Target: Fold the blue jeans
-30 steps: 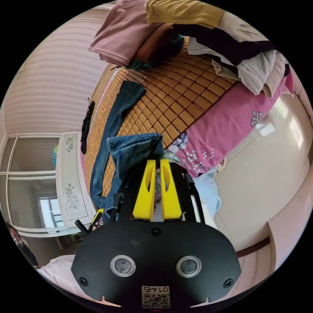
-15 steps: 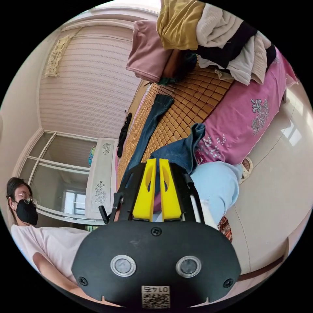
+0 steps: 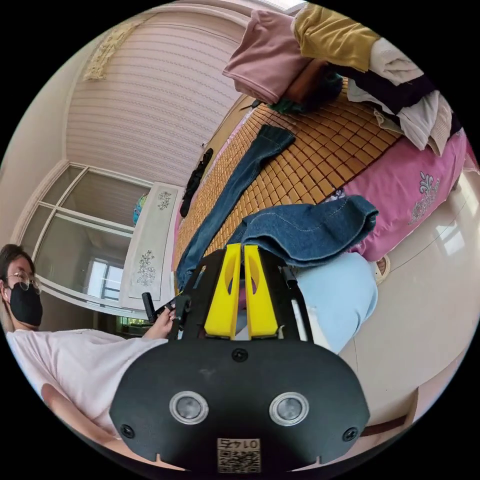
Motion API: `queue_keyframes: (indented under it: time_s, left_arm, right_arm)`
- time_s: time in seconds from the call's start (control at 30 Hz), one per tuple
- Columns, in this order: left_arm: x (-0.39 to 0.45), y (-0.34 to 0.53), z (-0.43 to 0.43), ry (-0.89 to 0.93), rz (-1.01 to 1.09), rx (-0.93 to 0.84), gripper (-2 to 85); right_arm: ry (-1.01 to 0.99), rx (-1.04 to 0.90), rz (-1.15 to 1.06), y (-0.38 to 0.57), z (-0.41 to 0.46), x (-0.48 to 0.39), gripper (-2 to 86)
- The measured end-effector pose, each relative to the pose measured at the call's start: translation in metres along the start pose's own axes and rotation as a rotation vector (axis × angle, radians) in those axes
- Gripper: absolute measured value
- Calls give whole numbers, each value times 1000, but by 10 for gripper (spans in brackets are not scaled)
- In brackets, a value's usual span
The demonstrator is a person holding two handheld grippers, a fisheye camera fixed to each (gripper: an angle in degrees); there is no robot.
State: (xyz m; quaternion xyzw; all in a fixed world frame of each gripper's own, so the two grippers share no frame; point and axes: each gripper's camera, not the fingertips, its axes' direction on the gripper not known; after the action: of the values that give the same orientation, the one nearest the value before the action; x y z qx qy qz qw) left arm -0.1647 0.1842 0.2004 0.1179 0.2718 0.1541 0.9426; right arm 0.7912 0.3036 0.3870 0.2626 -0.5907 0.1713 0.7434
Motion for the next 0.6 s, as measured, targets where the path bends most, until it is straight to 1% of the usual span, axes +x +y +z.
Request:
queue_keyframes:
  time_s: [0.07,0.17,0.23,0.27,0.3,0.37,0.43,0.47,0.5,0.6]
  left_arm:
    - [0,-2,-12,-3,16,-1,-9]
    - [-4,-4,-26,16,19,9,-7]
    - [-9,-5,-33,30,3,22,-3]
    - [-12,-4,-39,35,-11,38,1]
    - [-13,-4,-43,34,-19,47,3]
    - [-18,0,-69,-13,-45,124,15]
    - [-30,4,-91,-18,-83,171,30]
    - [-43,8,-105,-2,-120,197,38]
    - [-49,11,-112,8,-139,208,40]
    - [-91,27,-149,26,-240,259,53]
  right_arm:
    - [-93,77,11,-13,-23,2,9]
    - [-146,233,131,-30,-58,14,10]
    - [-100,319,152,-38,-68,19,12]
    - [-26,340,127,-45,-69,21,15]
    - [50,339,146,-51,-64,25,19]
    - [111,327,171,-55,-51,30,26]
    - [132,302,119,-52,-30,29,39]
    - [146,295,71,-47,-15,28,64]
    - [151,308,14,-40,-3,27,87]
    - [163,360,-70,-27,7,31,108]
